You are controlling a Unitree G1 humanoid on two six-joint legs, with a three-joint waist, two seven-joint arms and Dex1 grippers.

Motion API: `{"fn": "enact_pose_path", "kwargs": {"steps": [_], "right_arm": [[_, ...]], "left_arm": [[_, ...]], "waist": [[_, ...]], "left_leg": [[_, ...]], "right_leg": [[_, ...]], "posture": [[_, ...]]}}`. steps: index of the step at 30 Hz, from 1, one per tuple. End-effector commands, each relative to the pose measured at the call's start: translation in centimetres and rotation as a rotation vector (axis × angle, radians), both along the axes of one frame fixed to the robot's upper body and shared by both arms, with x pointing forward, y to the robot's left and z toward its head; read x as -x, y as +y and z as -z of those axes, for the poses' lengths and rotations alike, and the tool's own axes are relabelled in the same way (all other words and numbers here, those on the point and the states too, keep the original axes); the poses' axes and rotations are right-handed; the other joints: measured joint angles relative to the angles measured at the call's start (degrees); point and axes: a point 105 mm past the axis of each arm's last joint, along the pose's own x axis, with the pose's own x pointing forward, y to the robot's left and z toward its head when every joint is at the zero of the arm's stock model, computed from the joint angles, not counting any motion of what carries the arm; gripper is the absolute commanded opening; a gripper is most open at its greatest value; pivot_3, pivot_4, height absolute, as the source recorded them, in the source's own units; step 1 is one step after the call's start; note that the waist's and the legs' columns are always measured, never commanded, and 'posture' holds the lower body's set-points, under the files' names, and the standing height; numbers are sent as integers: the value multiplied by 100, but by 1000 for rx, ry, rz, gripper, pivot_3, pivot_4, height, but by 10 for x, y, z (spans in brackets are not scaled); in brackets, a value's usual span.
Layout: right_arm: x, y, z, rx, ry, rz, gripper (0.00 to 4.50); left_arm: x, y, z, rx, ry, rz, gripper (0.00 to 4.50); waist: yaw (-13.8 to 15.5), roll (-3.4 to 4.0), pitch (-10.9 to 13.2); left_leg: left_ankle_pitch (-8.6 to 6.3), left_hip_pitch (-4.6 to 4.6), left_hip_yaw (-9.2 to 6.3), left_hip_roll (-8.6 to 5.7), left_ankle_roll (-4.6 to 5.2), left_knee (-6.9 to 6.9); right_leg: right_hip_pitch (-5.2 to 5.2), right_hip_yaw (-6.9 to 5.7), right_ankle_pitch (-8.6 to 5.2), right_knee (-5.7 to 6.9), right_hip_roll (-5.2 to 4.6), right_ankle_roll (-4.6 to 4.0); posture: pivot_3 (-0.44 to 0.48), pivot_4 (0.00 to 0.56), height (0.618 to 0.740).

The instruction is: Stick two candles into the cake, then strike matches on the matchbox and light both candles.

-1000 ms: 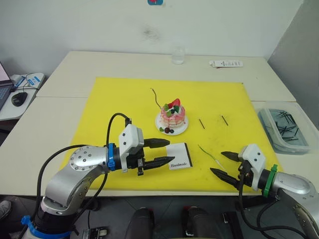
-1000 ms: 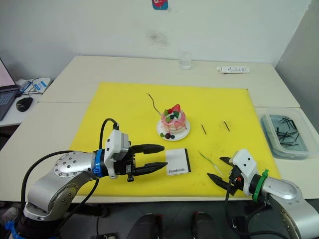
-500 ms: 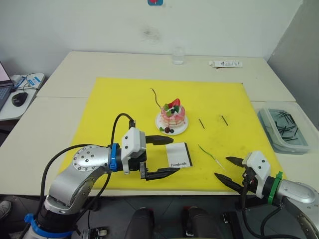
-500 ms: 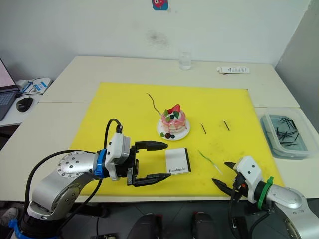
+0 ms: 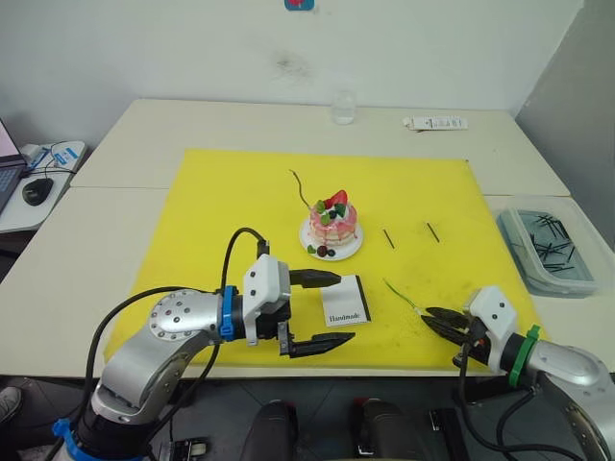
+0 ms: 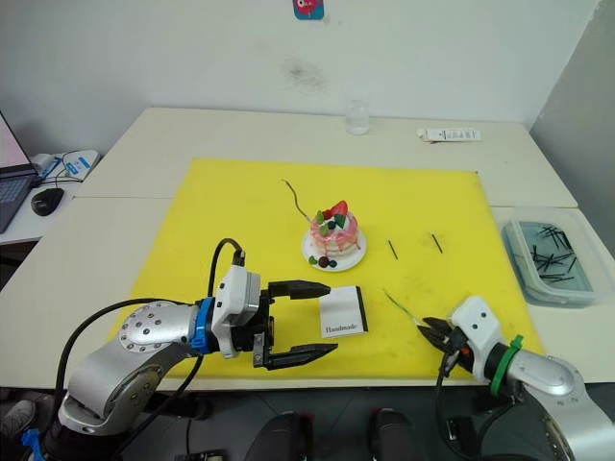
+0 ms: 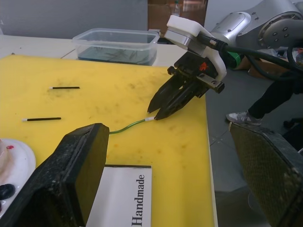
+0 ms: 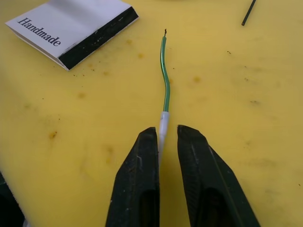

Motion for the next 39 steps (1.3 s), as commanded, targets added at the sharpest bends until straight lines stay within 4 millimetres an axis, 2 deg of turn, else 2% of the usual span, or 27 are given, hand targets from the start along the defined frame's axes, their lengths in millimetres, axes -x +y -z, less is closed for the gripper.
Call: {"fn": "enact_pose_path", "kwargs": {"steps": [1, 9, 14, 21, 35, 39], "right_arm": [[0, 9, -9, -24, -8, -26, 821], [-8, 6, -14, 81, 21, 5, 821], [-6, 5, -13, 159, 104, -26, 821], [-3, 8, -16, 164, 172, -49, 821], [-10, 12, -17, 137, 178, -43, 821], [-11, 12, -15, 148, 185, -46, 34]], "left_arm": [[5, -4, -6, 17, -27, 24, 4500], [8, -4, -3, 16, -25, 20, 4500], [9, -7, -4, 21, -28, 16, 4500], [8, -14, -5, 50, -30, -5, 4500], [7, -19, -4, 74, -34, -25, 4500], [7, -21, -4, 82, -37, -25, 4500]], "waist": [[0, 0, 0], [1, 0, 0], [1, 0, 0], [2, 0, 0], [0, 0, 0], [-1, 0, 0]], "left_leg": [[0, 0, -1, 0, 0, 0], [0, -1, 4, -1, 0, -1], [0, 0, -1, -1, 0, 1], [0, -2, 1, -3, 0, 0], [0, -2, 1, -4, 0, 1], [0, -2, 1, -4, 0, 0]], "right_leg": [[0, -1, 0, 1, 0, 0], [-1, 3, 0, 0, 1, 0], [1, 0, 0, 2, 0, 0], [1, 0, 0, -1, 2, 1], [1, 1, 1, 0, 7, 2], [1, 0, 1, 0, 8, 2]], "posture": [[0, 150, 740], [0, 150, 740], [0, 150, 740], [0, 150, 740], [0, 150, 740], [0, 150, 740]]}}
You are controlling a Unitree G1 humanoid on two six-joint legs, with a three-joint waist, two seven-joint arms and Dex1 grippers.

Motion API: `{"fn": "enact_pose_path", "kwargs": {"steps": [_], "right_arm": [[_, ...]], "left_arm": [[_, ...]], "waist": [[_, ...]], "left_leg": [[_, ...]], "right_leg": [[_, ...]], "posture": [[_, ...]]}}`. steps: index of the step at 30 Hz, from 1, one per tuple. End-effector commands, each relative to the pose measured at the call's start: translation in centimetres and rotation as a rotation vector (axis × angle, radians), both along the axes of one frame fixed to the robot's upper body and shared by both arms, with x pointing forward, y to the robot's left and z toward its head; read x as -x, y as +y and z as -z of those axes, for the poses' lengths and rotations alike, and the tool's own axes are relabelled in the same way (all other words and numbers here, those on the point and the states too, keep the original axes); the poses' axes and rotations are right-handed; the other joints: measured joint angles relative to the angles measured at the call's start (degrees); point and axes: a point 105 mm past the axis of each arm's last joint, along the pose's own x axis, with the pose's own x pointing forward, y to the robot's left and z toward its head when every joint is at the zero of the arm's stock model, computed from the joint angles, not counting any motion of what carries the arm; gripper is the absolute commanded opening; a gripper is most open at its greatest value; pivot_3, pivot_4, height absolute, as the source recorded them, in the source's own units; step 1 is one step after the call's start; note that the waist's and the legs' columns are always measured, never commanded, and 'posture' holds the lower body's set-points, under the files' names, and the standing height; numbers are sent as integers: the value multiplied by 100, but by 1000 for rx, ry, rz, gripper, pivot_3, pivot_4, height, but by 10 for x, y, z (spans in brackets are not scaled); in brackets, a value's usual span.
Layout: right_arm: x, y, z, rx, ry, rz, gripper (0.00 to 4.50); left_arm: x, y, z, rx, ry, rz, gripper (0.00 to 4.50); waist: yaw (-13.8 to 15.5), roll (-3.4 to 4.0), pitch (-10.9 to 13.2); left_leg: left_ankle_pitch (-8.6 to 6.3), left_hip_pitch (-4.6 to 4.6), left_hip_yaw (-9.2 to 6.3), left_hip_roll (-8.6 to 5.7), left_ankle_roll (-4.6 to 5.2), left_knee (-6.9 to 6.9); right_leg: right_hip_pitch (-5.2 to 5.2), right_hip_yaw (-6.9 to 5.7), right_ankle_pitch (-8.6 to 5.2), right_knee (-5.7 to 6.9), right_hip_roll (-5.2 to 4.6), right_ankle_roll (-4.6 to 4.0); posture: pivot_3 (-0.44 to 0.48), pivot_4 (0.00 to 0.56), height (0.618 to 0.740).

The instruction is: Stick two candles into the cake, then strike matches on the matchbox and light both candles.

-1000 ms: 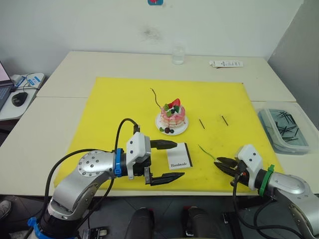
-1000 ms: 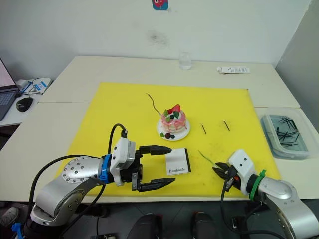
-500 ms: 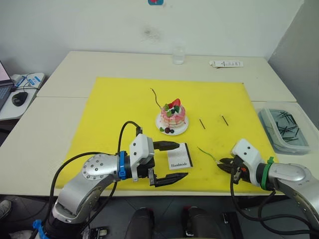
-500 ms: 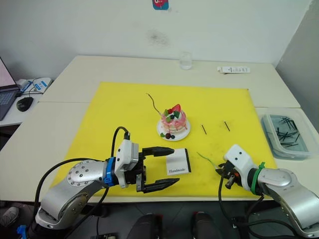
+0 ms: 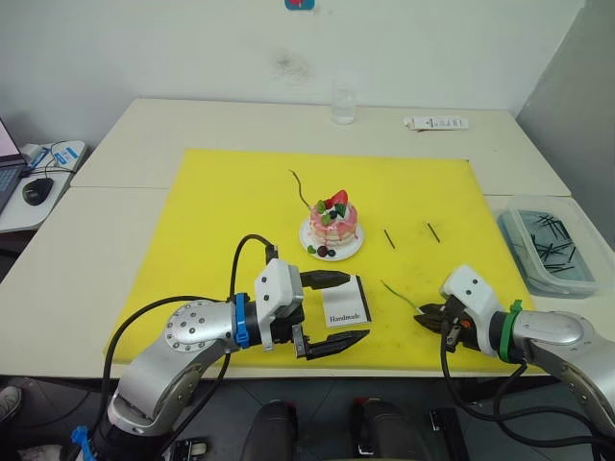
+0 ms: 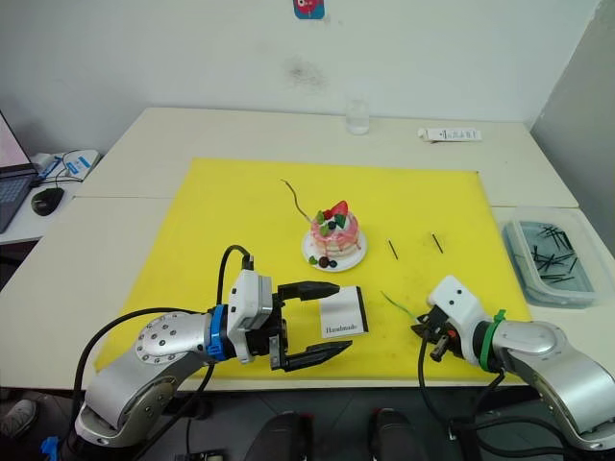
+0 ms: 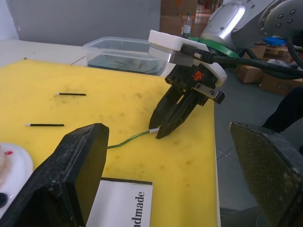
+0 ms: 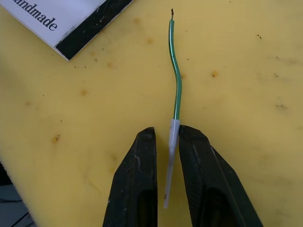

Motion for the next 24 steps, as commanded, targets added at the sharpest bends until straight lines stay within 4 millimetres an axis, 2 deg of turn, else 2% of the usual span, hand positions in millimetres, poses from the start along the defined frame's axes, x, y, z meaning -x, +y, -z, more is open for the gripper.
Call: {"fn": "enact_pose_path", "kwargs": {"steps": [1, 7, 12, 15, 18, 24], "right_arm": [[-2, 1, -6, 3, -18, -10, 34], [-1, -14, -18, 26, -37, -19, 34], [14, -66, -28, 121, -27, -27, 34], [25, -95, -26, 106, -10, -8, 34], [30, -114, -20, 103, -8, -7, 34], [32, -137, -13, 123, -7, 13, 34]], "left_arm": [[4, -5, -8, 22, -47, 21, 4500], [3, -8, -6, 35, -43, 19, 4500], [3, -9, -4, 57, -33, 17, 4500], [4, -10, -3, 66, -28, 17, 4500], [5, -11, -3, 75, -27, 21, 4500], [6, -11, -4, 78, -26, 29, 4500]], "waist": [[0, 0, 0], [1, 0, 0], [57, 0, 0], [71, 0, 0], [71, 0, -1], [23, 3, -2]], "left_leg": [[0, 0, 0, 0, 0, 0], [0, 0, 0, -2, 0, 1], [0, -4, 1, -14, 1, 1], [0, -3, 1, -13, 1, 2], [0, 3, 0, -10, 1, 3], [0, 33, -1, -6, 1, 3]], "right_leg": [[0, 0, 0, 0, 1, 0], [0, 0, 1, 2, 2, 1], [5, -1, -2, -8, 0, 6], [6, -2, -2, -8, 1, 7], [7, -1, -2, -3, 4, 7], [21, 2, -2, 5, 3, 5]], "posture": [[0, 150, 740], [0, 150, 740], [0, 150, 740], [0, 150, 740], [0, 150, 740], [0, 150, 740]]}}
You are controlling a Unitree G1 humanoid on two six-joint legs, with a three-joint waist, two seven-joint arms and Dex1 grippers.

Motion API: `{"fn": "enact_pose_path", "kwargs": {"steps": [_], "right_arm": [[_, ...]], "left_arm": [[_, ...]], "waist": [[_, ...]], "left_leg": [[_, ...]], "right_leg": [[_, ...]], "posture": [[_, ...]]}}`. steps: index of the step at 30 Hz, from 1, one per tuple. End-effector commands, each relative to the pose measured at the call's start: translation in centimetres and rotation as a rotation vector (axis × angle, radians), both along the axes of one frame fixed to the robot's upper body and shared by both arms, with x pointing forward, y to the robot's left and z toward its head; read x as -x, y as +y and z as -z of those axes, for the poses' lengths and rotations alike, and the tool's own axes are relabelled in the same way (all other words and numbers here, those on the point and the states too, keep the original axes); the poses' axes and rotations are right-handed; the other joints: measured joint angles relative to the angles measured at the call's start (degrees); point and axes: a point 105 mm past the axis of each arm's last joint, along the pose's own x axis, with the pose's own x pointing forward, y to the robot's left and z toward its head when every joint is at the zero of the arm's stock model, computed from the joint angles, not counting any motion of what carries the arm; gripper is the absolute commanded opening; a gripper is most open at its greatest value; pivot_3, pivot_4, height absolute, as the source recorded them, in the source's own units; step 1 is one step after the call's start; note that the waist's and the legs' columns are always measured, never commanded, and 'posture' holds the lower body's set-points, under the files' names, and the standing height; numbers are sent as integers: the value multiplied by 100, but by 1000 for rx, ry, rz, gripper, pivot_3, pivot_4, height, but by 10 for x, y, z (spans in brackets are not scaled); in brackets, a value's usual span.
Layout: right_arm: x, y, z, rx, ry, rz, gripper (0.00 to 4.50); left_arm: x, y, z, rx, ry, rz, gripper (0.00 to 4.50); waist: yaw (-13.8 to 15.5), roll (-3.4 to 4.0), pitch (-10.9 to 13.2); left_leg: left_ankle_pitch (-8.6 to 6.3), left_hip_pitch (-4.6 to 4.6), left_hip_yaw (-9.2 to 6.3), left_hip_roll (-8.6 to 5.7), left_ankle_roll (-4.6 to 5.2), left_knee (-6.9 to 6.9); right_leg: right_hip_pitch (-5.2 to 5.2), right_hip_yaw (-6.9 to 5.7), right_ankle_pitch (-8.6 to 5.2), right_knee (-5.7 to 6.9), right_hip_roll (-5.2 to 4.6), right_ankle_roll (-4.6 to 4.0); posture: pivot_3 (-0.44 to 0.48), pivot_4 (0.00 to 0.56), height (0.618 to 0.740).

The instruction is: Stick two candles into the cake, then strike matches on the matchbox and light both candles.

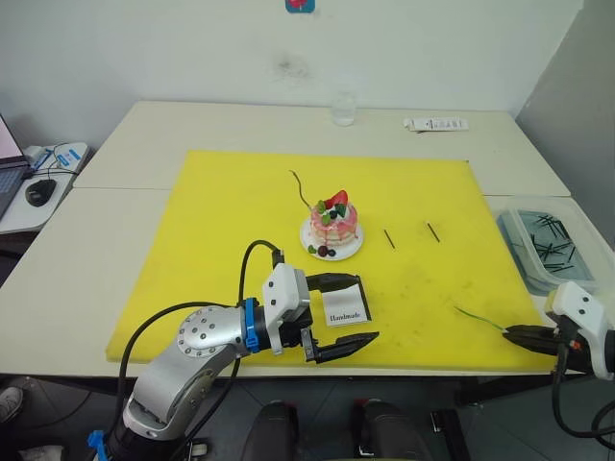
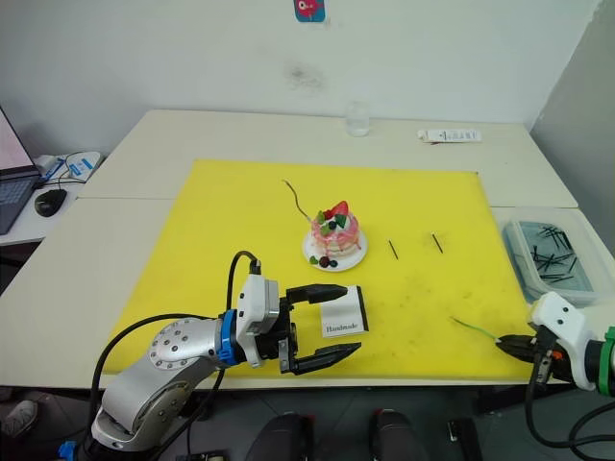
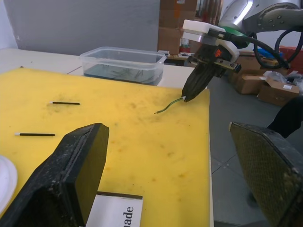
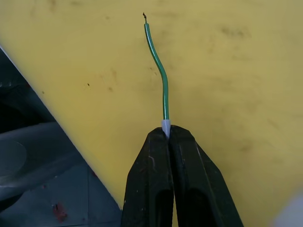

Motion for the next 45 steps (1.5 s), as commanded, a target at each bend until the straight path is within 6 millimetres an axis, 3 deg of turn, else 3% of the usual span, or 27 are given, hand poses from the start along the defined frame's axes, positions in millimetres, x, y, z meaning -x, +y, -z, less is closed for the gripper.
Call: {"fn": "enact_pose_path", "kwargs": {"steps": [1, 8, 9, 11, 22, 33, 45], "right_arm": [[0, -12, -7, 39, -35, -13, 34], [6, -22, 3, 113, 8, -28, 34], [5, -22, 3, 122, 4, -31, 493], [3, -21, 1, 141, 13, -35, 1006], [-9, -11, -6, 243, 137, 5, 1006], [-3, -25, 9, 327, 234, 18, 1006], [-7, -26, 6, 326, 251, 40, 1006]], "left_arm": [[4, -4, -8, 24, -34, 23, 4500], [5, -7, -8, 31, -29, 32, 4500], [5, -7, -8, 32, -29, 33, 4500], [5, -7, -8, 34, -28, 36, 4500], [9, -13, -10, 47, -34, 51, 4500], [12, -14, -9, 29, -74, 67, 4500], [24, -23, -11, -1, -191, 197, 4500]], "waist": [[-4, 0, 0], [-4, 2, -1], [-3, 2, -1], [-4, 2, -1], [-9, 4, -2], [4, 5, -2], [73, 4, -2]], "left_leg": [[0, 4, 0, 0, 0, 0], [-1, 11, 3, -3, -1, -2], [-1, 11, 2, -4, -1, -2], [-1, 11, 2, -4, -1, -1], [0, 13, 1, -1, -1, -1], [0, 11, 1, -7, -1, -1], [-1, 11, 3, -12, -1, 0]], "right_leg": [[6, 0, 0, 0, 0, 0], [17, 2, -1, -7, -3, -1], [18, 2, -1, -7, -4, -1], [18, 2, -1, -6, -4, -1], [20, 1, -1, -7, -8, -1], [20, -1, -1, -9, -7, -1], [23, -1, -1, -14, -10, -1]], "posture": [[0, 150, 740], [0, 150, 740], [0, 150, 740], [0, 150, 740], [0, 150, 740], [0, 150, 740], [0, 150, 740]]}}
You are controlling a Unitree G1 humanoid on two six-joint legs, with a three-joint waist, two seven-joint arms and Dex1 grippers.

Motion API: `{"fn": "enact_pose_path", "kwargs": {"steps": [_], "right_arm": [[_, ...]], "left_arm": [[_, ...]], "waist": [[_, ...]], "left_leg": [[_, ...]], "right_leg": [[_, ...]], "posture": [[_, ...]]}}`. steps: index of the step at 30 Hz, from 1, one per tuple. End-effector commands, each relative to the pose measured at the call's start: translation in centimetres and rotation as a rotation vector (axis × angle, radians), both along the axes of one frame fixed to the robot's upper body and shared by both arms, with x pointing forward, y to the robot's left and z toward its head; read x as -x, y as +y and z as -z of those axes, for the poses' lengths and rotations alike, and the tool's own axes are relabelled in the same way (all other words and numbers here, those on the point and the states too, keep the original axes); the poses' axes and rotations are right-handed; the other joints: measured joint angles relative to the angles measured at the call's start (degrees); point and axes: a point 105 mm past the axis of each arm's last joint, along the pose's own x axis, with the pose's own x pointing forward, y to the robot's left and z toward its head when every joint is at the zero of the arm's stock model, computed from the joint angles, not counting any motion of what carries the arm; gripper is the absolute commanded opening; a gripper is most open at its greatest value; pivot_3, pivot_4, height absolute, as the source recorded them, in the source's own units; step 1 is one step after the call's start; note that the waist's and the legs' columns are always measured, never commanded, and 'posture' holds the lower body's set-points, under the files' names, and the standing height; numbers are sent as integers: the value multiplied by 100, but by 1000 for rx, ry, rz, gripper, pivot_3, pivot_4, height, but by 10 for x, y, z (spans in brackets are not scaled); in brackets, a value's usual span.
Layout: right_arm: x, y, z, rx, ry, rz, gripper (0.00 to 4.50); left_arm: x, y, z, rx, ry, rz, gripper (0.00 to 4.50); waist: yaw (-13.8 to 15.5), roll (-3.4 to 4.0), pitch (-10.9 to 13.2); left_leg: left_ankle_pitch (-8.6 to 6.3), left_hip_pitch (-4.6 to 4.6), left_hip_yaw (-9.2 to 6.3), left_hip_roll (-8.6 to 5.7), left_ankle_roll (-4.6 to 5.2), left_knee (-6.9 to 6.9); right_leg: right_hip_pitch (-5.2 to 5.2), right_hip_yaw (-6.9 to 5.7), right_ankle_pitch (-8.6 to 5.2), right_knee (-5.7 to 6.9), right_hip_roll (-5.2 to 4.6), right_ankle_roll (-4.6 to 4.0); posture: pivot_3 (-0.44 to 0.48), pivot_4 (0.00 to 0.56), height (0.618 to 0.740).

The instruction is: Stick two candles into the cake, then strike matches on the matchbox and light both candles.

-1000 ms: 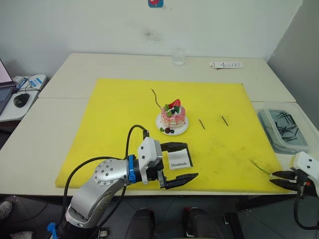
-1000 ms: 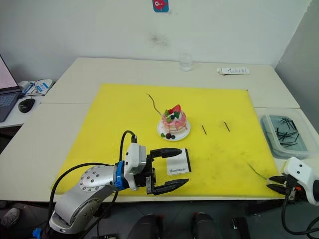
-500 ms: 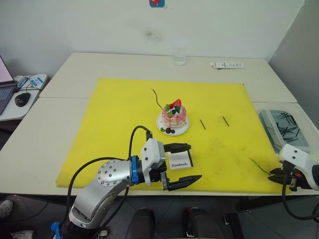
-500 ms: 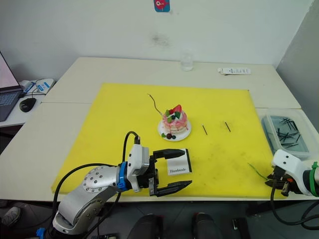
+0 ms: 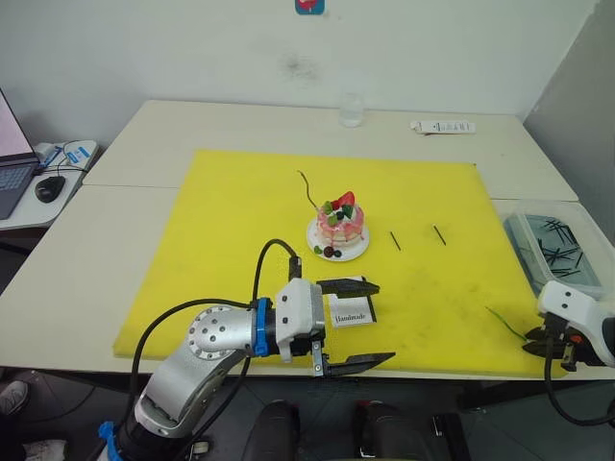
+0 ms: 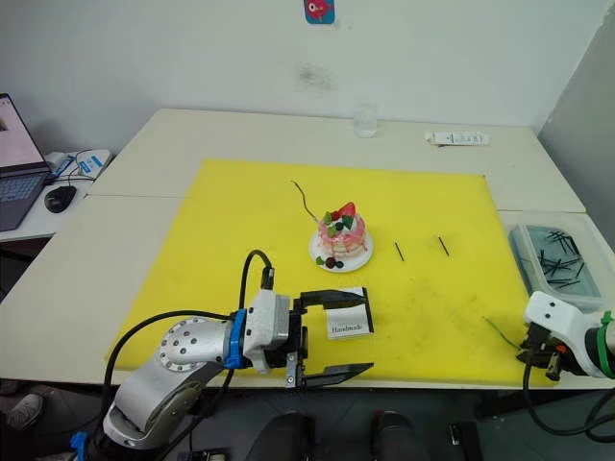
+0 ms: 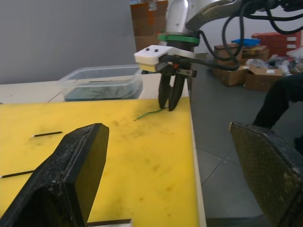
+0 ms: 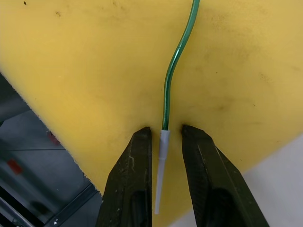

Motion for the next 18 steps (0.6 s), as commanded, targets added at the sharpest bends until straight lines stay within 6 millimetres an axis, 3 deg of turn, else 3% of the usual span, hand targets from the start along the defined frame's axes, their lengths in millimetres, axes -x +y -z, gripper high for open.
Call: {"fn": "enact_pose_path", "kwargs": {"steps": [1, 3, 7, 18], "right_arm": [[1, -8, -2, 36, 27, 26, 1006], [1, -9, -3, 43, 32, 23, 1006], [1, -6, -4, 37, 34, 15, 19], [6, 15, -20, -86, 76, -2, 19]], "left_arm": [[5, -4, -7, 20, -46, 32, 4500], [5, -5, -7, 20, -47, 36, 4500], [6, -6, -7, 20, -46, 41, 4500], [3, -6, -9, 21, -38, 48, 4500]], "waist": [[0, 1, 0], [1, 1, 0], [10, 0, 0], [19, 1, 0]], "left_leg": [[0, 0, 0, 0, 0, 0], [0, 0, -1, 0, 0, 0], [0, 0, 0, 0, 0, 0], [0, -1, -1, 3, 0, -1]], "right_leg": [[0, 0, 0, 1, 0, 0], [0, -1, 0, 1, 0, 0], [0, 0, 0, 0, 0, 0], [-1, -2, 0, 1, 1, 0]], "posture": [[0, 150, 740], [0, 150, 740], [0, 150, 740], [0, 150, 740]]}}
